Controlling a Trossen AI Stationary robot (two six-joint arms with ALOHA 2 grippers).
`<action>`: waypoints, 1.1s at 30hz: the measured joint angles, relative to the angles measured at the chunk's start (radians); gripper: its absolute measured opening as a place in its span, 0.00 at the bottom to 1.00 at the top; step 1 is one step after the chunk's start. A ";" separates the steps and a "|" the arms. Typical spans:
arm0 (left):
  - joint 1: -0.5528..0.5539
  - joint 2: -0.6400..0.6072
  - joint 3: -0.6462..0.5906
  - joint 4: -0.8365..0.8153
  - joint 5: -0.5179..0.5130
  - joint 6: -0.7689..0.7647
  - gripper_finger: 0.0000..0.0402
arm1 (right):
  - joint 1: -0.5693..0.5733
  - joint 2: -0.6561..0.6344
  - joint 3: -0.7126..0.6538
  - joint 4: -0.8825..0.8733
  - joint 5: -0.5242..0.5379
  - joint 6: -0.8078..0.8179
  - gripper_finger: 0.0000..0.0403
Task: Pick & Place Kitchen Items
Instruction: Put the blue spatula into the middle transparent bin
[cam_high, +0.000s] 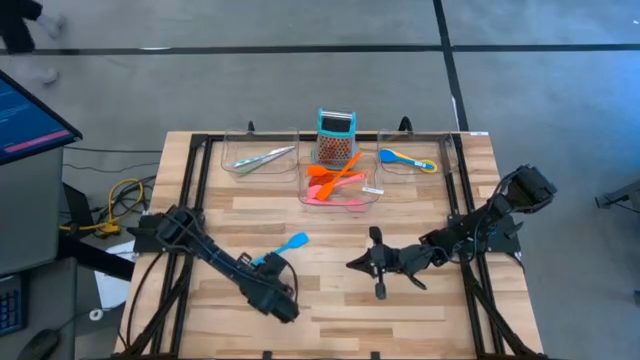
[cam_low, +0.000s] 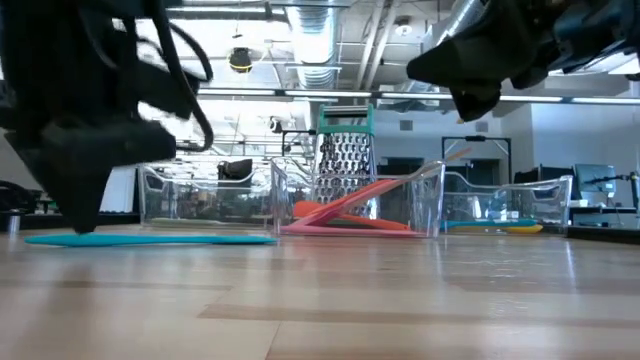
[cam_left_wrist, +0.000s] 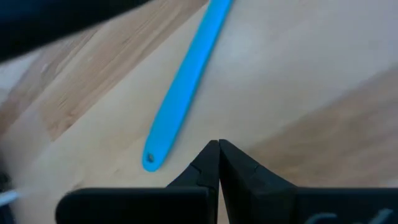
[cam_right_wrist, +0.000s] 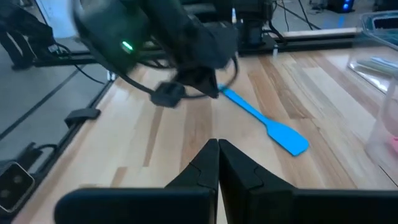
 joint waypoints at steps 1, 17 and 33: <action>-0.007 0.000 0.010 0.000 -0.018 -0.005 0.00 | -0.002 0.000 0.000 -0.007 0.001 0.000 0.00; -0.062 -0.003 0.012 -0.149 0.053 -0.120 0.00 | -0.027 0.000 0.000 -0.006 -0.020 0.009 0.00; -0.010 -0.585 -0.419 0.040 -0.149 -0.086 0.00 | -0.035 0.000 -0.001 -0.023 -0.022 0.008 0.00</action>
